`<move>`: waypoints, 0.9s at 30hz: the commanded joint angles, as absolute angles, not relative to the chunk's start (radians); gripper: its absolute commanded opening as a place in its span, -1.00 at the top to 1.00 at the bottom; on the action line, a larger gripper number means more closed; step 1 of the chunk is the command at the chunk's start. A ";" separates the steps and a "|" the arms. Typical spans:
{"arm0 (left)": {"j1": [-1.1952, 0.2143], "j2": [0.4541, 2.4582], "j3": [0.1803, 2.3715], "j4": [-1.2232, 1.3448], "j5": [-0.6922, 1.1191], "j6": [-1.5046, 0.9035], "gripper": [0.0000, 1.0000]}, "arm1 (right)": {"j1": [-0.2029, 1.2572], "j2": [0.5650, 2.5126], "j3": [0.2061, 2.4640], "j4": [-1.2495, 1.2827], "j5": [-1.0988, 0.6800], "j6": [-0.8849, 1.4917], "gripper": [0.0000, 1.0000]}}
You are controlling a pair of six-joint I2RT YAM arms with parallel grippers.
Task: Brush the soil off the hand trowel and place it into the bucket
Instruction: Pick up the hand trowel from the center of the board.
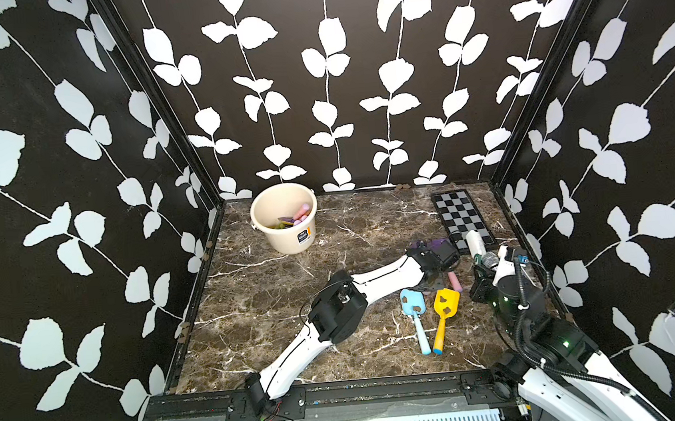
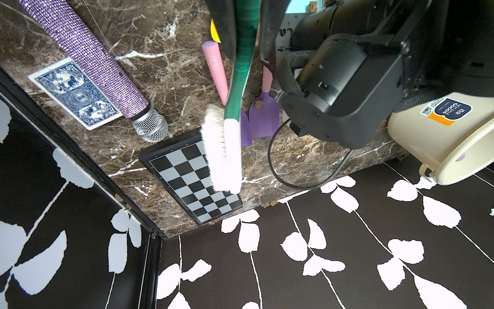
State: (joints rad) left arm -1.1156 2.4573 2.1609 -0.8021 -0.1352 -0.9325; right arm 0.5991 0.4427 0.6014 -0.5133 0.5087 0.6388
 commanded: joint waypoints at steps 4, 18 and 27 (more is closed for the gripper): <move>-1.081 2.235 2.085 -0.824 -0.040 -0.851 1.00 | 0.594 0.455 0.627 -0.446 0.512 0.626 1.00; -0.976 1.750 1.604 -0.829 0.089 -0.684 1.00 | 0.571 0.683 0.744 -0.274 0.186 0.575 1.00; -0.976 1.496 1.308 -0.804 0.094 -0.728 1.00 | 0.566 0.856 0.830 -0.098 -0.282 0.602 1.00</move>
State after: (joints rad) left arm -0.9737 1.5707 1.3716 -0.8173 0.0746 -0.7143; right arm 0.5682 0.8398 0.7906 -0.2329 -0.0662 0.5903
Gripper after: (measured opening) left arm 0.250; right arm 0.125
